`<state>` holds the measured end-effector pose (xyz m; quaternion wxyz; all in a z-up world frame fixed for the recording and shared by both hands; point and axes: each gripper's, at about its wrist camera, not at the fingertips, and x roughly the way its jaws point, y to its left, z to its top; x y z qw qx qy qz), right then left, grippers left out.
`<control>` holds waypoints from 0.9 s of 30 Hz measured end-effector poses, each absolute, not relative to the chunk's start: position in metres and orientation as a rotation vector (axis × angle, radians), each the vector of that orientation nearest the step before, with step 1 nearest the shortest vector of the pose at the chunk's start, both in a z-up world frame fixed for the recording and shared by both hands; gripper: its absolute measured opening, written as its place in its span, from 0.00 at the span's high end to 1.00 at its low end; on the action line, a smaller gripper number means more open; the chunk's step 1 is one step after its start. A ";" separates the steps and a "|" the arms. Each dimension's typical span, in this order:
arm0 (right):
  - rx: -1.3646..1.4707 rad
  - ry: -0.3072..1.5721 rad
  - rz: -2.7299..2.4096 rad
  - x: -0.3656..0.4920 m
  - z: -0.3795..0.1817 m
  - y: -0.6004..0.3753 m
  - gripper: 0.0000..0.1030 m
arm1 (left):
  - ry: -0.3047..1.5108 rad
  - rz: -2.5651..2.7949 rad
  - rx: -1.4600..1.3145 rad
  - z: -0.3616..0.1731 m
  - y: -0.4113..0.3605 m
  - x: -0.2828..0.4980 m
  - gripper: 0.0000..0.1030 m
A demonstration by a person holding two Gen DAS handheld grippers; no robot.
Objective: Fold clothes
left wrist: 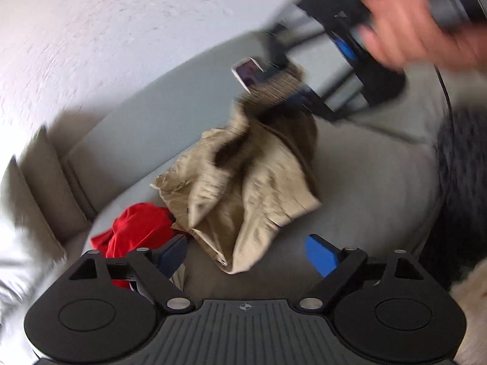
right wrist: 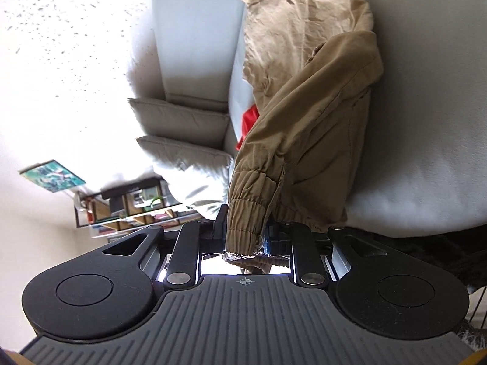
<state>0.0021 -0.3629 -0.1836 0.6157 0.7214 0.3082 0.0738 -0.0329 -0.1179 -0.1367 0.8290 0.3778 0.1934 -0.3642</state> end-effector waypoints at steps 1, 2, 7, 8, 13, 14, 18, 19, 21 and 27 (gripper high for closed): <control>1.662 0.708 0.172 0.005 -0.182 -0.363 0.79 | 0.407 -0.752 0.847 -0.144 -0.123 -0.032 0.14; 1.662 0.704 0.174 0.006 -0.181 -0.363 0.78 | 0.403 -0.728 0.876 -0.149 -0.127 -0.028 0.14; 1.689 0.697 0.186 0.005 -0.182 -0.368 0.78 | 0.327 -0.669 0.916 -0.162 -0.142 -0.009 0.14; 1.698 0.696 0.186 0.004 -0.183 -0.370 0.78 | 0.290 -0.656 0.921 -0.164 -0.144 -0.007 0.14; 1.726 0.691 0.215 0.001 -0.186 -0.377 0.75 | 0.114 -0.651 0.918 -0.160 -0.143 -0.005 0.14; 1.732 0.688 0.220 0.001 -0.186 -0.379 0.74 | 0.082 -0.669 0.929 -0.159 -0.143 -0.007 0.14; 1.753 0.681 0.211 -0.001 -0.189 -0.390 0.72 | -0.027 -0.751 0.996 -0.161 -0.149 -0.017 0.15; 1.760 0.680 0.209 -0.001 -0.190 -0.390 0.72 | -0.040 -0.760 1.015 -0.164 -0.151 -0.018 0.15; 1.768 0.677 0.209 0.000 -0.190 -0.389 0.72 | -0.056 -0.767 1.049 -0.170 -0.157 -0.018 0.15; 1.801 0.685 0.211 0.007 -0.190 -0.384 0.71 | -0.042 -0.789 0.987 -0.160 -0.163 -0.010 0.35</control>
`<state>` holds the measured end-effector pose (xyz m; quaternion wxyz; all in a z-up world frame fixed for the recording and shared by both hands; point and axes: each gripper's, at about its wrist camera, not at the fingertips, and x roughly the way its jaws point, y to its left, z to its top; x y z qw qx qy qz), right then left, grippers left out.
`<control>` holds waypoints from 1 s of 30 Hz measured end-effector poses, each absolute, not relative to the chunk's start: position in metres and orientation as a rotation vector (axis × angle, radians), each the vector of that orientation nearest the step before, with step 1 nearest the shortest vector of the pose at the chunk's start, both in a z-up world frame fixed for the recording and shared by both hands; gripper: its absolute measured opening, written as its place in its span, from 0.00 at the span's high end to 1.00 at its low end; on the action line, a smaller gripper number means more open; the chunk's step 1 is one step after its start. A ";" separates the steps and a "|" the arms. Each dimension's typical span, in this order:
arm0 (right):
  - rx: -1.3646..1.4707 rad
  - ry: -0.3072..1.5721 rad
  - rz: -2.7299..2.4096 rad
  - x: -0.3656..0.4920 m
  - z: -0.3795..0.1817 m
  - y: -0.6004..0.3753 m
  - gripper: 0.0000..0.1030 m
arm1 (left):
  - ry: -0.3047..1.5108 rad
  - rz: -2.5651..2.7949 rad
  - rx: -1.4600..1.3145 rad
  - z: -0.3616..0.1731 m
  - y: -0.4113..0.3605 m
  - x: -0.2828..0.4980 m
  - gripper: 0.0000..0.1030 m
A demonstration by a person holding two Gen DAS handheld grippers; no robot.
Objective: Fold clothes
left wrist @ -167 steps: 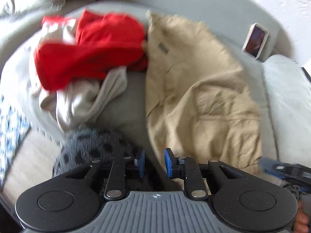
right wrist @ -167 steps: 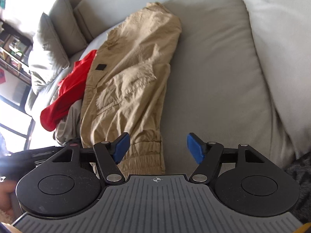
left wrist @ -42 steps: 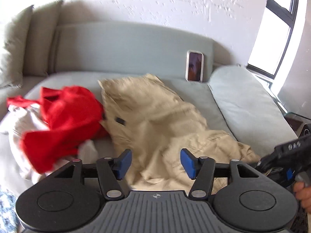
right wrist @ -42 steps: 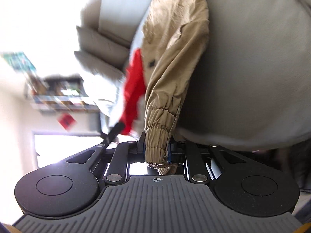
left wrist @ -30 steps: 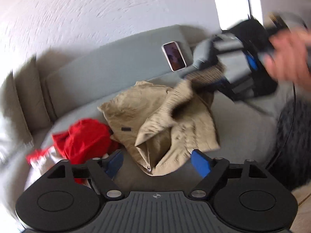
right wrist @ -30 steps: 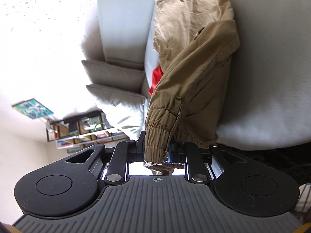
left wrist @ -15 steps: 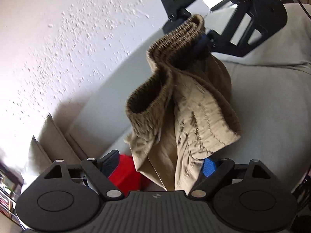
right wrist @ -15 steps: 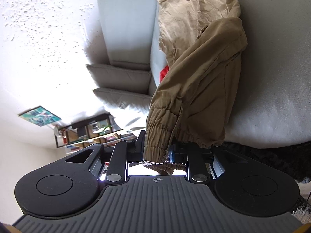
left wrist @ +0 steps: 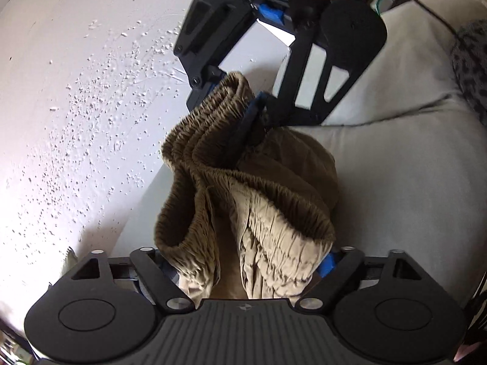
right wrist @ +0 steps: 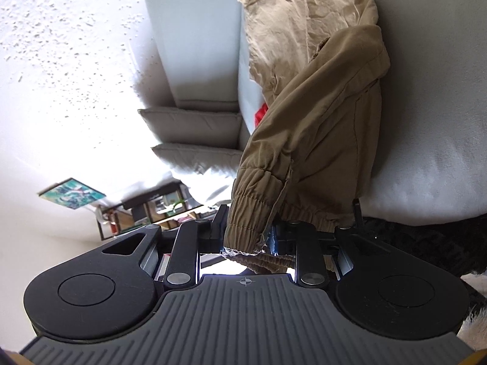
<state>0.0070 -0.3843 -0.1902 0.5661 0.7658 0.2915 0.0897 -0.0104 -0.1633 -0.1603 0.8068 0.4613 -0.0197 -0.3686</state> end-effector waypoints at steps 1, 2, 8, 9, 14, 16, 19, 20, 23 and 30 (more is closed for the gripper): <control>1.799 0.685 0.215 0.008 -0.190 -0.385 0.68 | -0.031 -0.806 0.957 -0.155 -0.162 -0.007 0.40; 1.783 0.686 0.221 0.010 -0.189 -0.387 0.67 | 0.001 -0.835 0.920 -0.149 -0.160 -0.003 0.55; 1.526 0.719 0.281 0.008 -0.168 -0.409 0.47 | 0.246 -0.929 0.677 -0.113 -0.142 0.036 0.74; 1.474 0.721 0.313 0.003 -0.163 -0.414 0.47 | 0.275 -0.941 0.654 -0.109 -0.139 0.042 0.74; 0.971 0.761 0.289 -0.031 -0.125 -0.433 0.46 | 0.358 -1.022 0.560 -0.095 -0.130 0.058 0.74; 0.724 0.778 0.206 -0.036 -0.115 -0.430 0.45 | 0.392 -1.065 0.519 -0.093 -0.131 0.062 0.74; 0.394 0.740 0.144 -0.028 -0.112 -0.417 0.41 | 0.405 -1.091 0.491 -0.087 -0.131 0.061 0.75; 0.304 0.712 0.147 -0.023 -0.113 -0.410 0.30 | 0.403 -1.093 0.495 -0.088 -0.132 0.055 0.74; 0.060 0.606 0.220 -0.005 -0.117 -0.386 0.19 | 0.398 -1.100 0.531 -0.096 -0.134 0.045 0.74; -0.188 0.611 0.350 0.041 -0.136 -0.365 0.19 | 0.373 -1.163 0.642 -0.101 -0.141 0.047 0.75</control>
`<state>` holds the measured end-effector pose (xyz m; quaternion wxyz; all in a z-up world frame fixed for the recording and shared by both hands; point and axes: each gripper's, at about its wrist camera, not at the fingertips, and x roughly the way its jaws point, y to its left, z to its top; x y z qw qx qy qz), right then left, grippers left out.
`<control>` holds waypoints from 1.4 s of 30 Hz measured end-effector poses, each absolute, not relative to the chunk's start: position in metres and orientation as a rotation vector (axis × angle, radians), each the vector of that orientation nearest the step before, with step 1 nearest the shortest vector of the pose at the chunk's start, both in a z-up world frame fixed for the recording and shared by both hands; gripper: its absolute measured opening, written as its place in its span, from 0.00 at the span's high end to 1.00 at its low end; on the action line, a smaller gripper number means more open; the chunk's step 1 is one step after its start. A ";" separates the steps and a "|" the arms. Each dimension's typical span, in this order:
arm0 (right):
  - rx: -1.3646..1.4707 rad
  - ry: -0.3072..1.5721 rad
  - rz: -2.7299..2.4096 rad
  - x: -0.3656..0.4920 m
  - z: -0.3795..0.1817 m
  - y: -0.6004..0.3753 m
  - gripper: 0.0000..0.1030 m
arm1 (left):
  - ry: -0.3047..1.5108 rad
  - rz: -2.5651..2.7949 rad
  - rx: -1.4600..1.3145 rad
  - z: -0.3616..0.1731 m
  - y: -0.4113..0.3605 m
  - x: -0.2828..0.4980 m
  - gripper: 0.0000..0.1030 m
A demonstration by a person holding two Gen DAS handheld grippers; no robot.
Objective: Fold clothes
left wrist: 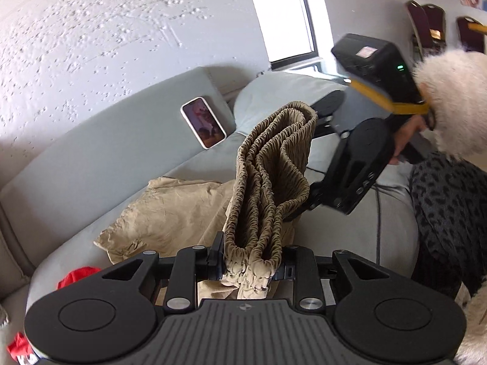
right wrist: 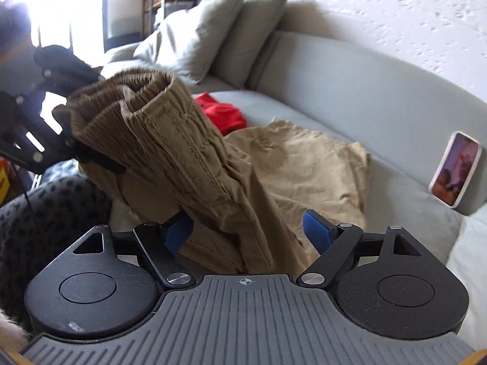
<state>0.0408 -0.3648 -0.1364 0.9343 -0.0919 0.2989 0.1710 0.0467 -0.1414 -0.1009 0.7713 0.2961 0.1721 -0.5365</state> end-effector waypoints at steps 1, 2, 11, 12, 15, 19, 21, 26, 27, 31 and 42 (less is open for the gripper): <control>-0.214 0.612 0.367 0.043 -0.138 -0.365 0.19 | 0.370 -1.176 0.658 -0.101 -0.142 0.047 0.75; -0.240 0.621 0.385 0.046 -0.139 -0.365 0.22 | 0.368 -1.185 0.673 -0.101 -0.143 0.047 0.75; -0.063 0.902 0.505 0.029 -0.145 -0.381 0.89 | 0.478 -1.310 0.581 -0.100 -0.135 0.050 0.75; -0.005 0.918 0.524 0.022 -0.144 -0.384 0.89 | 0.495 -1.324 0.559 -0.101 -0.133 0.051 0.74; 0.143 0.952 0.535 0.015 -0.145 -0.397 0.89 | 0.556 -1.316 0.481 -0.108 -0.136 0.066 0.70; 0.324 1.017 0.450 0.041 -0.164 -0.413 0.88 | 0.745 -1.232 0.274 -0.133 -0.161 0.122 0.71; 0.399 1.024 0.409 0.048 -0.171 -0.417 0.88 | 0.859 -1.164 0.198 -0.149 -0.175 0.152 0.72; 0.497 0.991 0.283 0.063 -0.180 -0.423 0.87 | 1.034 -1.007 0.169 -0.183 -0.198 0.191 0.68; 0.504 0.983 0.259 0.064 -0.181 -0.422 0.87 | 1.030 -0.999 0.169 -0.184 -0.199 0.192 0.68; 0.497 0.895 0.174 0.068 -0.174 -0.418 0.89 | 0.925 -0.981 0.101 -0.166 -0.193 0.193 0.74; 0.323 0.899 -0.023 0.110 -0.200 -0.389 0.87 | 0.945 -0.778 0.143 -0.212 -0.212 0.214 0.62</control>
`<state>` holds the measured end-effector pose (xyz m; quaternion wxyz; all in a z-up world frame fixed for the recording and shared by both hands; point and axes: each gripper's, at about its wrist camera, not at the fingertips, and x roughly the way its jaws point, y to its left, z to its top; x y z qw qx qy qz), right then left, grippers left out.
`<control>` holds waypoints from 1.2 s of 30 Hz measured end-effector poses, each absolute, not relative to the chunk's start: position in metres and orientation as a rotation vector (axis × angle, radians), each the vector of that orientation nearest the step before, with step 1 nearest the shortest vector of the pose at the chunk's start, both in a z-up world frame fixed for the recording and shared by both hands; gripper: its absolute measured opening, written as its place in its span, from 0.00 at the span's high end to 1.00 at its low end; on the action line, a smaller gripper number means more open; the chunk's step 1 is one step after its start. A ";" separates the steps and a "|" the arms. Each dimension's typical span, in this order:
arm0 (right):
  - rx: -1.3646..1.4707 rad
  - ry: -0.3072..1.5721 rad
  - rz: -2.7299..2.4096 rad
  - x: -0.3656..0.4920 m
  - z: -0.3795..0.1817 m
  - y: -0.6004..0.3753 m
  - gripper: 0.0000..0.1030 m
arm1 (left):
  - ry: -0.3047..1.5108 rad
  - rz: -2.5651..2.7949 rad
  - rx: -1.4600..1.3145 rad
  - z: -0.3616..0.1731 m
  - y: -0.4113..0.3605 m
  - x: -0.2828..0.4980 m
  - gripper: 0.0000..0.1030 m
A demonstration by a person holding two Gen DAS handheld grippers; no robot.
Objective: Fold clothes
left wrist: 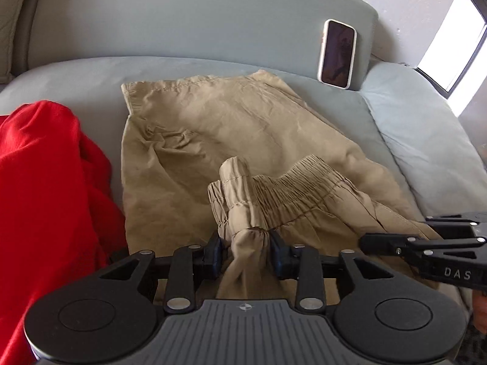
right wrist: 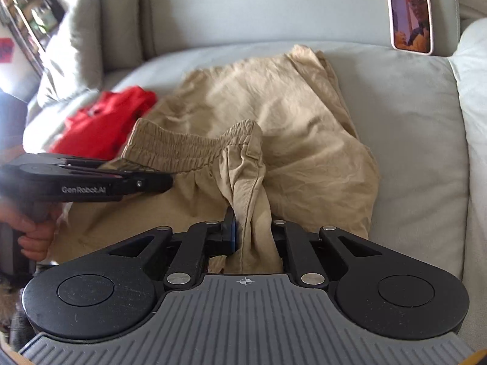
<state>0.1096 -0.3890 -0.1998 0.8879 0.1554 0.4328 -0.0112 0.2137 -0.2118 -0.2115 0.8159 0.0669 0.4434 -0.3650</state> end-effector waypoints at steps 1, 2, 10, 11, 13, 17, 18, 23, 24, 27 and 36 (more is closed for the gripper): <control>0.319 0.908 -0.036 0.111 -0.202 -0.388 0.84 | 0.937 -0.760 0.148 -0.209 -0.212 0.213 0.58; 0.320 0.912 -0.044 0.111 -0.201 -0.389 0.78 | 0.925 -0.736 0.151 -0.203 -0.210 0.212 0.49; 0.412 0.716 -0.128 0.055 -0.142 -0.416 0.46 | 0.651 -0.575 0.050 -0.122 -0.134 0.164 0.48; 0.425 0.696 -0.152 0.045 -0.136 -0.418 0.46 | 0.646 -0.597 0.032 -0.118 -0.130 0.155 0.54; 0.460 0.689 -0.174 0.034 -0.132 -0.417 0.53 | 0.669 -0.661 0.044 -0.120 -0.137 0.137 0.72; 0.349 0.736 -0.084 0.041 -0.142 -0.382 0.91 | 0.732 -0.719 0.214 -0.144 -0.173 0.112 0.87; 0.267 0.744 -0.054 0.044 -0.146 -0.369 0.92 | 0.765 -0.683 0.246 -0.153 -0.180 0.113 0.88; -0.089 0.922 -0.207 0.061 -0.198 -0.352 1.00 | 0.918 -0.564 0.299 -0.191 -0.170 0.138 0.85; -0.057 0.932 -0.255 0.057 -0.200 -0.364 1.00 | 0.924 -0.550 0.280 -0.185 -0.163 0.140 0.88; 0.089 0.935 -0.340 0.041 -0.195 -0.401 0.96 | 0.872 -0.527 0.250 -0.157 -0.138 0.134 0.89; 0.987 0.786 -0.120 -0.019 -0.185 -0.458 0.47 | 0.890 -0.683 0.271 -0.154 -0.107 0.098 0.58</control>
